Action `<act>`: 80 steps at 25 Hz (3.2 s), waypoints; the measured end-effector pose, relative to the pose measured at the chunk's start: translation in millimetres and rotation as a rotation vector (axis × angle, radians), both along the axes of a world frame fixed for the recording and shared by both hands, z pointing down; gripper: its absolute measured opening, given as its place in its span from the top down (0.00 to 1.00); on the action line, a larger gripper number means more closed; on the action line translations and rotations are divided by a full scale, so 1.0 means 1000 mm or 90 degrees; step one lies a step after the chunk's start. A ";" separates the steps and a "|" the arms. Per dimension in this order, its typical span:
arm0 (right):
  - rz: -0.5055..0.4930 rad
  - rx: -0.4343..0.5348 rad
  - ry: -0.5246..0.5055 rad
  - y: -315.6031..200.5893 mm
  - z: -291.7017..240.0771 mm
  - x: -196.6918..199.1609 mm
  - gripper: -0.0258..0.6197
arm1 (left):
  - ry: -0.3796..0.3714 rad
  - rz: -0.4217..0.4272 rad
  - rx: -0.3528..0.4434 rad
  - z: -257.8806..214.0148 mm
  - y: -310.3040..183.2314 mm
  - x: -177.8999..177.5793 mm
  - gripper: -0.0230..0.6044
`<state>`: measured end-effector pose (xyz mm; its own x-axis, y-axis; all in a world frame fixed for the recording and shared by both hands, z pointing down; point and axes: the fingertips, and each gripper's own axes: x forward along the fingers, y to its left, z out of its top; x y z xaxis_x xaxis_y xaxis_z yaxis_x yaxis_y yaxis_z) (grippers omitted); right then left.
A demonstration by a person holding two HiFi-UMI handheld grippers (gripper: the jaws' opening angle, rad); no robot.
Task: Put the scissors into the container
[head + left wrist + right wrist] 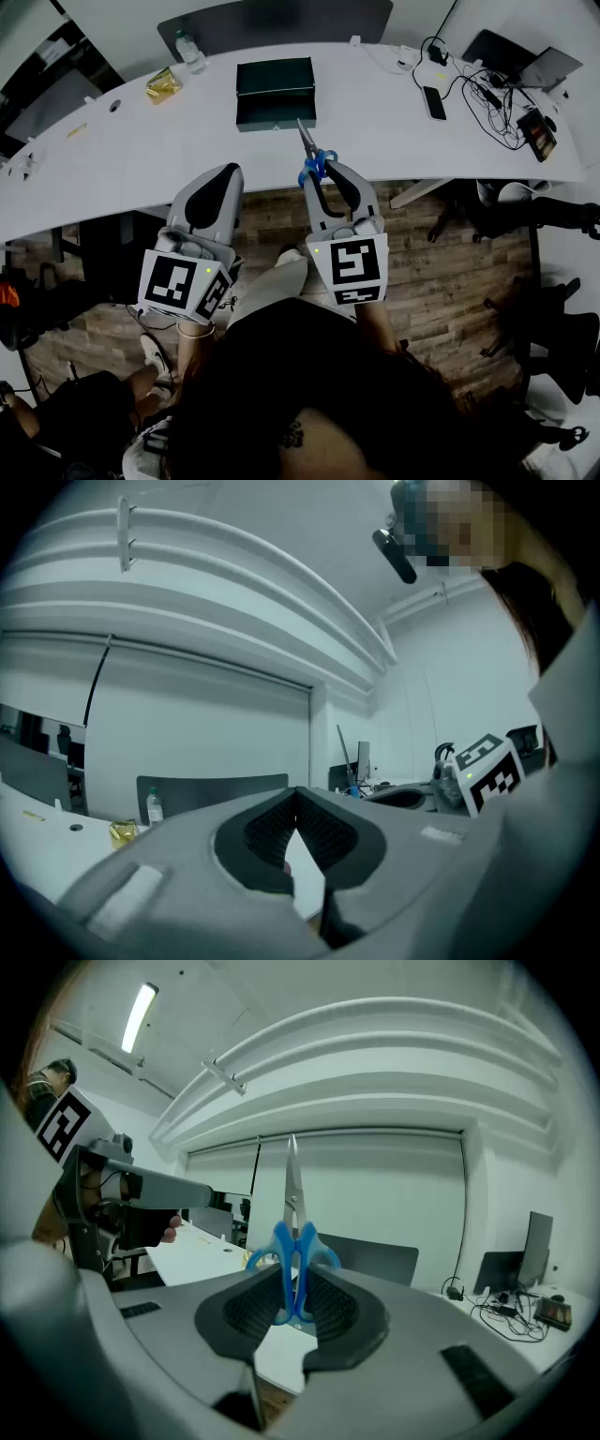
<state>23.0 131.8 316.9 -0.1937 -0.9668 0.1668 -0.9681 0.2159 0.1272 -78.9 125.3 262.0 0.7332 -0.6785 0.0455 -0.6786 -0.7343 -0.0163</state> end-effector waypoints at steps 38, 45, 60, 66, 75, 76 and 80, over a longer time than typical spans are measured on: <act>-0.001 -0.063 0.071 -0.127 0.016 -0.022 0.82 | 0.049 0.029 -0.039 0.013 -0.135 -0.017 0.95; -0.008 -0.077 0.074 -0.138 0.021 -0.014 0.82 | 0.057 0.032 -0.049 0.016 -0.145 -0.005 0.94; -0.067 -0.081 0.095 -0.204 0.033 0.018 0.82 | 0.048 -0.004 -0.037 0.017 -0.204 0.033 0.95; -0.101 -0.108 0.100 -0.235 0.043 0.027 0.82 | 0.049 -0.027 -0.035 0.017 -0.231 0.044 0.95; -0.160 -0.135 0.172 -0.271 0.071 0.031 0.82 | 0.047 -0.051 -0.040 0.026 -0.264 0.051 0.94; -0.165 -0.141 0.173 -0.274 0.074 0.031 0.82 | 0.045 -0.054 -0.041 0.027 -0.267 0.052 0.94; -0.187 -0.160 0.186 -0.283 0.088 0.029 0.82 | 0.040 -0.063 -0.050 0.033 -0.277 0.051 0.94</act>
